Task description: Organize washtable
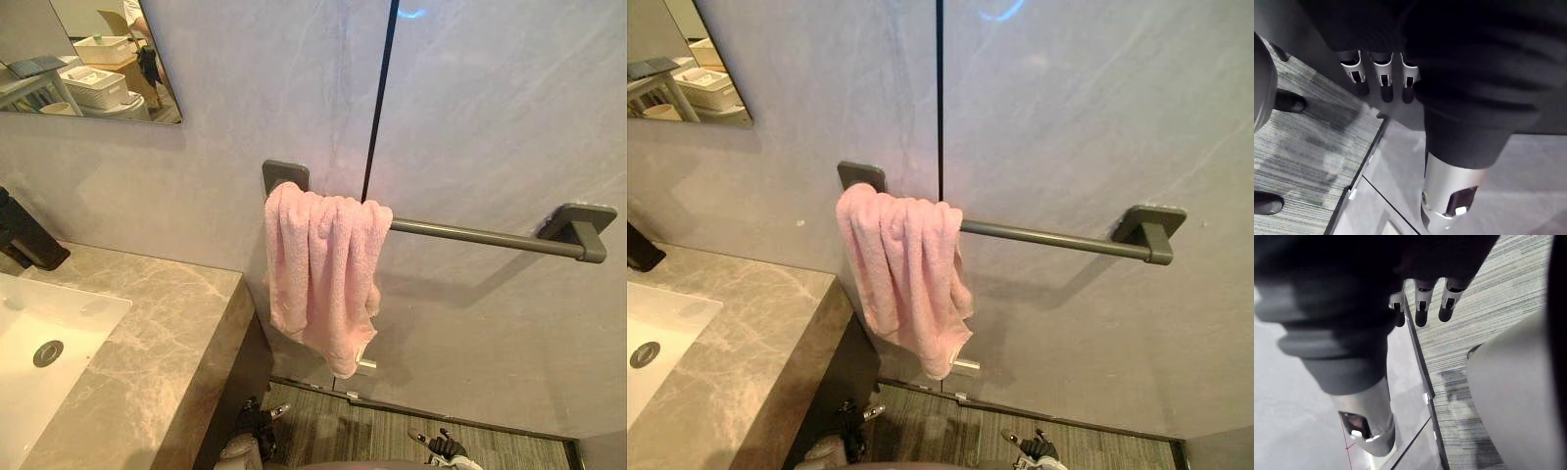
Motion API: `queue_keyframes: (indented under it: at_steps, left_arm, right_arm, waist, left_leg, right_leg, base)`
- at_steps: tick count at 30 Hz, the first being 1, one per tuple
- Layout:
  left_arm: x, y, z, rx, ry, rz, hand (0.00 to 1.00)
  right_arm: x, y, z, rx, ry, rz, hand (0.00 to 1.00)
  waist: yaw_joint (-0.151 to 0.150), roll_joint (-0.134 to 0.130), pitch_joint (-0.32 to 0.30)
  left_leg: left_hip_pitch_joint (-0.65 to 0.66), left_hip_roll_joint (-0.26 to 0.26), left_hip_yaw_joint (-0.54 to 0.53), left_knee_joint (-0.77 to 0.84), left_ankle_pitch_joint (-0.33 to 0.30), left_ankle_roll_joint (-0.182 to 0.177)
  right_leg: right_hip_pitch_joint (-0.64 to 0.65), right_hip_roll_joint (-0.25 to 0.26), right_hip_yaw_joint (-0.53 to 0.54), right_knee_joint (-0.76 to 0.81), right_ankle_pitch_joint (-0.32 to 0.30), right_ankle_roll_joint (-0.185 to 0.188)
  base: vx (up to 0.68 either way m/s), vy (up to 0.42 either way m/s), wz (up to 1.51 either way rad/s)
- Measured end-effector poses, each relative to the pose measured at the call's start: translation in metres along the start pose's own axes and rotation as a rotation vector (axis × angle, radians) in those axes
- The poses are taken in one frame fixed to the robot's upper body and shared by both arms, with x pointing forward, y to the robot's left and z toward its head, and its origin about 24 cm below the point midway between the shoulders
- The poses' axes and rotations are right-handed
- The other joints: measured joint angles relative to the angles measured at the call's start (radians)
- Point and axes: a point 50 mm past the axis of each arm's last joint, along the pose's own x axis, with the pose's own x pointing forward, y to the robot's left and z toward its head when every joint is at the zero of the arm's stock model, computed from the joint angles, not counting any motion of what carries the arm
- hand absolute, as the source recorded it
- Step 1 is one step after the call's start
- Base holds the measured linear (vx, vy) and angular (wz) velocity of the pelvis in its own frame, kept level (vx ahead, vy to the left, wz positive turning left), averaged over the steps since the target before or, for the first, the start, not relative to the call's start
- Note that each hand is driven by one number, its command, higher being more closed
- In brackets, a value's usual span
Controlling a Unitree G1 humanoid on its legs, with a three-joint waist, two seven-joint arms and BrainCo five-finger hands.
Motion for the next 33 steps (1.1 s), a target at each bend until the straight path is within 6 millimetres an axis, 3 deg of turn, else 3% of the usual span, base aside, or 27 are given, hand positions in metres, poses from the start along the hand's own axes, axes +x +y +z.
queue_keyframes:
  at_steps: [3, 7, 9, 26, 33]
  left_arm:
    - [-0.006, -0.004, 0.014, -0.010, -0.093, -0.034, 0.00]
    - [-0.020, -0.002, 0.059, -0.014, -0.332, -0.065, 0.00]
    - [-0.025, 0.000, 0.070, -0.025, -0.398, -0.060, 0.00]
    - [-0.054, -0.014, 0.106, -0.064, -0.607, -0.083, 0.00]
    - [-0.060, -0.023, 0.113, -0.015, -0.654, -0.089, 0.00]
  right_arm:
    - [-0.001, -0.003, -0.001, 0.012, -0.005, -0.006, 0.00]
    - [-0.003, -0.003, 0.000, 0.020, -0.022, 0.000, 0.00]
    - [-0.003, -0.001, 0.002, 0.023, -0.033, 0.006, 0.00]
    - [-0.005, 0.003, -0.001, -0.012, -0.043, -0.002, 0.00]
    - [-0.006, -0.001, -0.004, -0.015, -0.035, -0.013, 0.00]
  waist:
    - [0.002, 0.003, 0.002]
    - [0.004, 0.003, 0.002]
    - [0.003, 0.004, 0.002]
    - [0.004, -0.012, -0.012]
    - [0.002, 0.001, -0.049]
  left_leg:
    - [-0.001, 0.005, 0.005, -0.010, 0.009, 0.000]
    - [-0.001, 0.006, 0.021, -0.027, 0.021, 0.000]
    - [-0.002, 0.005, 0.029, -0.027, 0.020, 0.001]
    - [-0.002, -0.001, 0.044, -0.012, 0.010, 0.013]
    - [-0.005, 0.002, 0.048, -0.013, 0.010, 0.013]
  right_leg:
    - [0.001, 0.001, 0.005, -0.018, 0.020, -0.001]
    - [0.000, 0.003, 0.013, -0.033, 0.038, -0.001]
    - [0.000, 0.005, 0.020, -0.043, 0.046, 0.004]
    - [0.002, -0.001, 0.034, -0.067, 0.062, 0.009]
    - [0.010, 0.000, 0.036, -0.089, 0.075, 0.010]
  base:
    - [-0.09, 0.008, -0.04]
    - [-0.10, -0.007, -0.06]
    - [-0.09, -0.003, -0.14]
    - [0.01, 0.006, -0.03]
    - [-0.01, 0.000, -0.01]
